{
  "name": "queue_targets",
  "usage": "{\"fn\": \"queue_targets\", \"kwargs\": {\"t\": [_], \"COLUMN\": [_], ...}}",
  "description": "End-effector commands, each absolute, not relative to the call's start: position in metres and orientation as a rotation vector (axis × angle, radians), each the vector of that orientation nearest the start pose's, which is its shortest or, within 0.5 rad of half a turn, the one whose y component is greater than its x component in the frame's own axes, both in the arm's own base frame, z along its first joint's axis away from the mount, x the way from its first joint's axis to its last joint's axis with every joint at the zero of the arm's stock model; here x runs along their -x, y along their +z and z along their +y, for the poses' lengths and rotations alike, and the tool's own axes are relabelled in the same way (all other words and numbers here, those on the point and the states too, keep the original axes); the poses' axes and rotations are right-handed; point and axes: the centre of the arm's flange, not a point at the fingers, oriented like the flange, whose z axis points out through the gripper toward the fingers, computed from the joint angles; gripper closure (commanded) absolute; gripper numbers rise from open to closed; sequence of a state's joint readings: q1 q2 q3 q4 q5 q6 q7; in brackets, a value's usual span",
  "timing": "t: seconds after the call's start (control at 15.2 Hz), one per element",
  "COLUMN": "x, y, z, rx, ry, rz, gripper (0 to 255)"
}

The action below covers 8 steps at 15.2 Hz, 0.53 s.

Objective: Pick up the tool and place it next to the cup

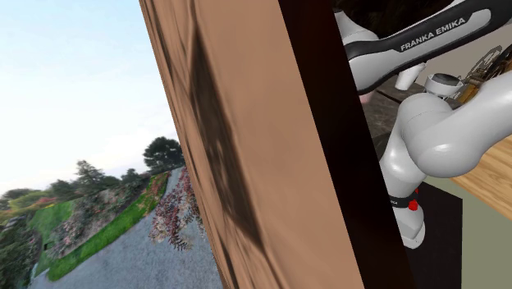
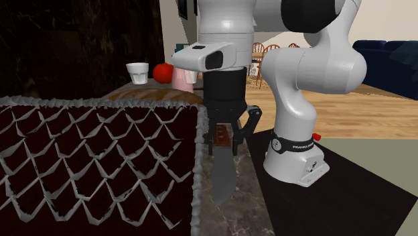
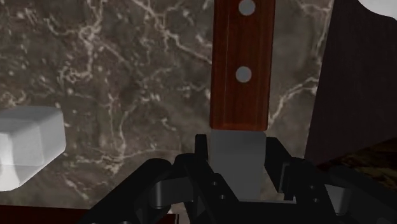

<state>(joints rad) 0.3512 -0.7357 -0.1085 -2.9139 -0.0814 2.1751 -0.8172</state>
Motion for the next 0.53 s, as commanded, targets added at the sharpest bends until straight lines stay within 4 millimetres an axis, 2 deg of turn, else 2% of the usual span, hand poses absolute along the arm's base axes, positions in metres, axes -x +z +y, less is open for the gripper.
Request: {"fn": "queue_targets", "kwargs": {"t": [0.0,0.46], "x": [-0.290,-0.290], "y": [0.374,0.411], "z": [0.075,0.075], "rx": [2.644,2.644], "ry": [0.005,0.005], "rz": [-1.684,-1.684], "gripper": [255,255]}}
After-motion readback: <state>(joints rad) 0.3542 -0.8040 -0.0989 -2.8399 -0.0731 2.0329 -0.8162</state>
